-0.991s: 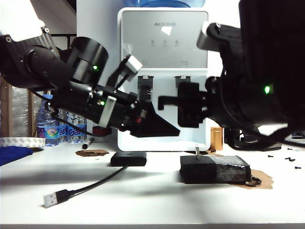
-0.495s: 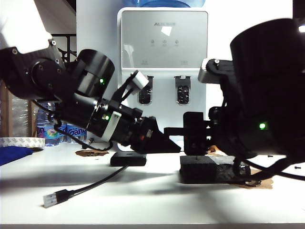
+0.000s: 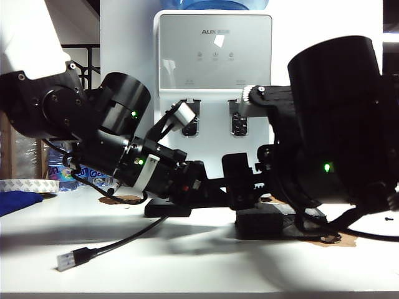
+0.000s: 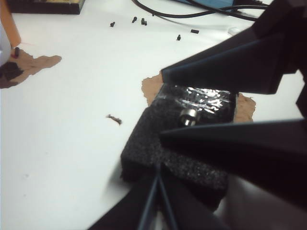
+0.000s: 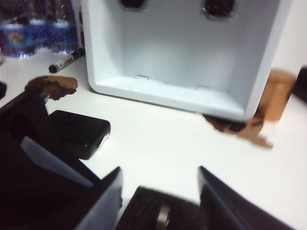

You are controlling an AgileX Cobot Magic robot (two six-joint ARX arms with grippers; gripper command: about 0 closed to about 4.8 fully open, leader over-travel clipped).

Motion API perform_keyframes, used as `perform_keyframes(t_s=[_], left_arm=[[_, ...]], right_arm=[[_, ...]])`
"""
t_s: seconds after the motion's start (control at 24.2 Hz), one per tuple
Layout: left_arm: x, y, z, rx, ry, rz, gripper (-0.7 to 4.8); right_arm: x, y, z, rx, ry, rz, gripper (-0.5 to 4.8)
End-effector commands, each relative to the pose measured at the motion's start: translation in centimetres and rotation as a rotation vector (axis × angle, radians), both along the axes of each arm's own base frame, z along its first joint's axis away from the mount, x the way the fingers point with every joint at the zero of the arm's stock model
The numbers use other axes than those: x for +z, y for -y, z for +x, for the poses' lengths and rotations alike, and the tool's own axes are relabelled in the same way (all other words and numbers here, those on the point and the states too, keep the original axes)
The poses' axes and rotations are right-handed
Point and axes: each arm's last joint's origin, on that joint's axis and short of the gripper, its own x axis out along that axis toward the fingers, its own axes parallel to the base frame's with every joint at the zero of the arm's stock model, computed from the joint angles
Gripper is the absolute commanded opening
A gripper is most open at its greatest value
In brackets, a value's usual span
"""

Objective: Take the USB flash drive out of the black sponge and insert it into the slot on top of the black USB adpator box.

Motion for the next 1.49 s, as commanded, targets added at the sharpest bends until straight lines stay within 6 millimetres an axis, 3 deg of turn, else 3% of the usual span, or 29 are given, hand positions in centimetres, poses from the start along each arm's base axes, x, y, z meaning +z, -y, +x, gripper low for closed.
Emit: perform_keyframes(t_s=[0.04,0.33,0.58,1.07,1.49], left_arm=[[0.2,0.1,0.1,-0.004,0.022,-0.01,-0.04],[0.7,0.4,0.1,-0.014,0.07,-0.041,-0.04],[0.2,1.6,-0.5,-0.035,0.077,-0.038,-0.04],[-1.0,0.9,0.0,0.019,0.051,0.01,-0.04],[-0.9,0.5,0.2,-0.002,0.042,-0.009,-0.04]], right_arm=[[2.0,0.1,-0.2,-0.027,0.088,-0.051,2.56],[1.3,0.3,-0.4,0.018,0.008,0.127,2.41],[0.3,0.9,-0.8,-0.013,-0.031,0.123,2.41],[-1.6,0.4,-0.3,-0.021,-0.091,0.144,2.39],[-1.1,-0.5,1.1,-0.047,-0.039,0.158,2.38]])
